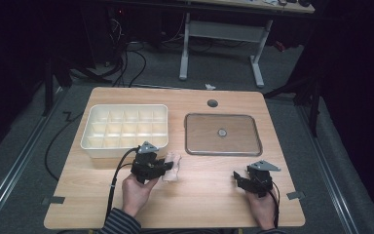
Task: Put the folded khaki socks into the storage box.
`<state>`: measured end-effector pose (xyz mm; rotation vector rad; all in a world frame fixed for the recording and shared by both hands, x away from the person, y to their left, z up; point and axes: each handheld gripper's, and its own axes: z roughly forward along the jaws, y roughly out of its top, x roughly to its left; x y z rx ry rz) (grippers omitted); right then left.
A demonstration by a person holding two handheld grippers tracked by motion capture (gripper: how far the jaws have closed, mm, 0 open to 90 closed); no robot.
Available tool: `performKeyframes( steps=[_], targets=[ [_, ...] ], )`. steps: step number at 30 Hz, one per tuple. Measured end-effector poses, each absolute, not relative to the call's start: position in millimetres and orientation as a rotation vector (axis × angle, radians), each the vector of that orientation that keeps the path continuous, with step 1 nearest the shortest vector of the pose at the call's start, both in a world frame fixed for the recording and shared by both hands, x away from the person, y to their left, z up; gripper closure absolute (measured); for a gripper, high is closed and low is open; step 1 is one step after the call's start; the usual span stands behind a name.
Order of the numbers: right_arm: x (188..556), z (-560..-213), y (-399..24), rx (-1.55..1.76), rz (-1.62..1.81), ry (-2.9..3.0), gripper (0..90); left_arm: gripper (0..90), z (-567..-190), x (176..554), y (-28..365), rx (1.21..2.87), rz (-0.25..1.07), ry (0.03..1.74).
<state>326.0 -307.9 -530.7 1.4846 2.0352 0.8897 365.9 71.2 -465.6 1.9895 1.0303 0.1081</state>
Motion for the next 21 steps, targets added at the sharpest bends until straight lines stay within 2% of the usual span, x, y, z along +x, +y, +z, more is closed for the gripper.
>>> performKeyframes(
  steps=[4, 9, 21],
  targets=[
    [326.4, -530.6, -308.3, 1.486, 0.892, 2.036, 36.3, 72.3, -460.7, 368.1, 76.9, 1.942, 0.051, 1.027],
    [326.6, -530.8, -306.1, 1.469, 0.867, 2.038, 36.3, 72.3, -455.7, 367.7, 79.9, 1.965, 0.095, 1.013],
    [326.6, -530.9, -306.1, 1.469, 0.867, 2.038, 36.2, 72.3, -448.5, 373.3, 94.4, 1.907, 0.059, 1.035]
  ],
)
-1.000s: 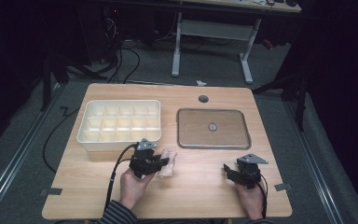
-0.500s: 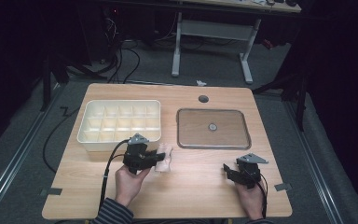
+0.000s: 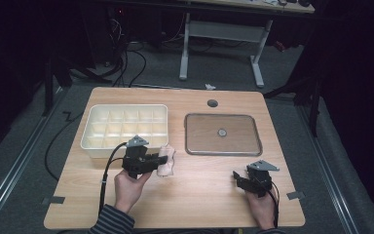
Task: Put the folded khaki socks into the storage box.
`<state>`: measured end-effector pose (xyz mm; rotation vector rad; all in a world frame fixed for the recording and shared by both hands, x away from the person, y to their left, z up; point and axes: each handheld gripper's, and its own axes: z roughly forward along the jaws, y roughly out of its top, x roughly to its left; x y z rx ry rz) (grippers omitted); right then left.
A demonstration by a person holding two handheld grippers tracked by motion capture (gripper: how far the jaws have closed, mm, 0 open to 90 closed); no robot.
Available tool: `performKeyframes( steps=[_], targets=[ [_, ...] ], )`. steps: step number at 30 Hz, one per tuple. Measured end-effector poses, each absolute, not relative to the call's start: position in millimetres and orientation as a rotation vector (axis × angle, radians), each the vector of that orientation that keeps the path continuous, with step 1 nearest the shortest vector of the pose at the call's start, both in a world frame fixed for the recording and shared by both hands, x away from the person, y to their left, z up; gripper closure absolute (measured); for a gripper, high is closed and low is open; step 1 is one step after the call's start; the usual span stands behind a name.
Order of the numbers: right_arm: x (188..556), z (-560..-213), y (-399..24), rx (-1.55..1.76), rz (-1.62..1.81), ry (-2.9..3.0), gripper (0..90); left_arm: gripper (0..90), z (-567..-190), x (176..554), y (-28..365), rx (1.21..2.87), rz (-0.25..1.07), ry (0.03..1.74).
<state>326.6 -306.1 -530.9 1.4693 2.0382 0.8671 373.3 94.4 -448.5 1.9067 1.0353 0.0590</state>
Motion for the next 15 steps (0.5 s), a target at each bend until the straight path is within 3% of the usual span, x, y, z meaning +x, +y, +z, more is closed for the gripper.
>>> performKeyframes(
  steps=[15],
  targets=[
    [326.7, -530.8, -306.3, 1.472, 0.871, 2.038, 36.2, 72.2, -443.6, 375.5, 111.8, 1.896, 0.073, 1.042]
  ],
)
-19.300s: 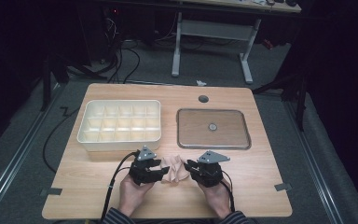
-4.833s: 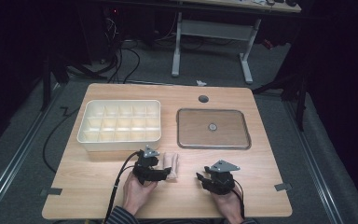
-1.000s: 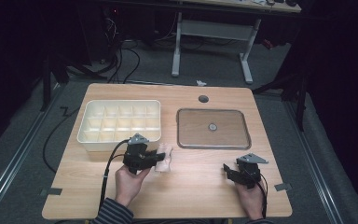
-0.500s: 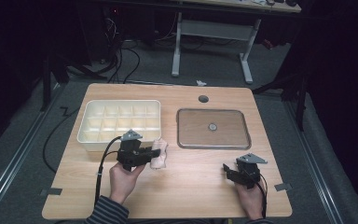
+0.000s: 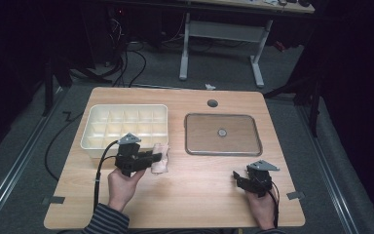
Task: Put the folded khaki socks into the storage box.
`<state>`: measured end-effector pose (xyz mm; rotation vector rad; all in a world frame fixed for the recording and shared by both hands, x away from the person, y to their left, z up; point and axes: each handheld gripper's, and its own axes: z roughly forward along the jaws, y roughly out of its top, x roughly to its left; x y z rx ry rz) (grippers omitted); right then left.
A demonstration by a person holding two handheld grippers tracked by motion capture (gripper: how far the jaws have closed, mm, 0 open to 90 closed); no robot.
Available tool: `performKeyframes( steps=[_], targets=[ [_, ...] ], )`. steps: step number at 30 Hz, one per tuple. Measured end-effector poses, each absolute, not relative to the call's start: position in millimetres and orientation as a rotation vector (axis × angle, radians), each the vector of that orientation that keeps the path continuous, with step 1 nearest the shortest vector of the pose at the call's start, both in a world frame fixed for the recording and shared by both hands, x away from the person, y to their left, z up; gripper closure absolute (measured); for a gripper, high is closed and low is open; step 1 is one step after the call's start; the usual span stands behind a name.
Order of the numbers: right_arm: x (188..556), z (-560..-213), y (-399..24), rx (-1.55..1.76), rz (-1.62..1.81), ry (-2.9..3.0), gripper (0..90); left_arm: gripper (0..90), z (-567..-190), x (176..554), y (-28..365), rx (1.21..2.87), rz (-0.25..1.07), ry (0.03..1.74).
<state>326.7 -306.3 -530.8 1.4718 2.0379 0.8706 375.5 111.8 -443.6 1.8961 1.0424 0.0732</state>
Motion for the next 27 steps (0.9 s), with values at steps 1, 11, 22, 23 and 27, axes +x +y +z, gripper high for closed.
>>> performKeyframes(
  steps=[1, 11, 22, 23, 27],
  targets=[
    [326.6, -530.8, -305.9, 1.469, 0.866, 2.038, 36.1, 72.2, -444.0, 376.0, 113.1, 1.898, 0.069, 1.045],
    [326.5, -530.8, -305.5, 1.463, 0.866, 2.044, 35.9, 72.2, -441.4, 381.6, 133.8, 1.863, 0.059, 1.087],
    [326.5, -530.8, -305.2, 1.465, 0.867, 2.043, 36.0, 72.0, -440.8, 385.6, 146.0, 1.850, 0.055, 1.102],
    [326.5, -530.8, -305.3, 1.465, 0.866, 2.043, 35.9, 72.0, -440.6, 386.2, 147.6, 1.850, 0.057, 1.105],
    [326.5, -530.8, -305.2, 1.465, 0.867, 2.043, 35.9, 71.9, -439.0, 388.9, 152.9, 1.853, 0.072, 1.109]
  ],
)
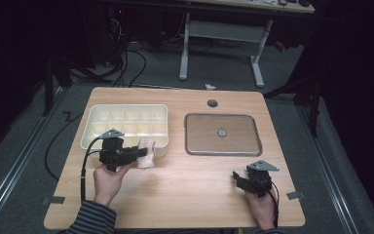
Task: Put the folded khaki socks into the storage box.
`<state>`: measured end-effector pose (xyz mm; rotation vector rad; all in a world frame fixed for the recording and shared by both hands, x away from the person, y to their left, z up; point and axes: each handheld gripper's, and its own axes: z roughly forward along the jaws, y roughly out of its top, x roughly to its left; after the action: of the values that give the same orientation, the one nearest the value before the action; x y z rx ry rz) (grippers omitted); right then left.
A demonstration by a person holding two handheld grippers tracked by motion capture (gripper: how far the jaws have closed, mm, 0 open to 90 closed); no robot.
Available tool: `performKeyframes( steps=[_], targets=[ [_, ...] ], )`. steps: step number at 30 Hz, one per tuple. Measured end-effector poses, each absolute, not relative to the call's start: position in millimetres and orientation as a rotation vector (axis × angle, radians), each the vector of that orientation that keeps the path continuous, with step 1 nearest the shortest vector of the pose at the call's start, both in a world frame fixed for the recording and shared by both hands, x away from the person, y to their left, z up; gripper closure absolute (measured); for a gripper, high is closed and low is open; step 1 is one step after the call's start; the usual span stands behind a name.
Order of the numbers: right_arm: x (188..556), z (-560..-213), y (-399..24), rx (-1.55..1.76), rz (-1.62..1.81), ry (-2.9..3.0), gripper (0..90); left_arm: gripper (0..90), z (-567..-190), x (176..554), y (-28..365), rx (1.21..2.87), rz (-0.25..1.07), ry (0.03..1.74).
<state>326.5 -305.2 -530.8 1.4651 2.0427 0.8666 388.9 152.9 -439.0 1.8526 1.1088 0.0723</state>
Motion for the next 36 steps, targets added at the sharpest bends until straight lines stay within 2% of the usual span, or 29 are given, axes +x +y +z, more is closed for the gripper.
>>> performKeyframes(
  steps=[36],
  targets=[
    [326.5, -530.8, -305.3, 1.464, 0.867, 2.044, 35.6, 71.6, -429.0, 404.9, 183.8, 1.842, 0.146, 1.185]
  ],
)
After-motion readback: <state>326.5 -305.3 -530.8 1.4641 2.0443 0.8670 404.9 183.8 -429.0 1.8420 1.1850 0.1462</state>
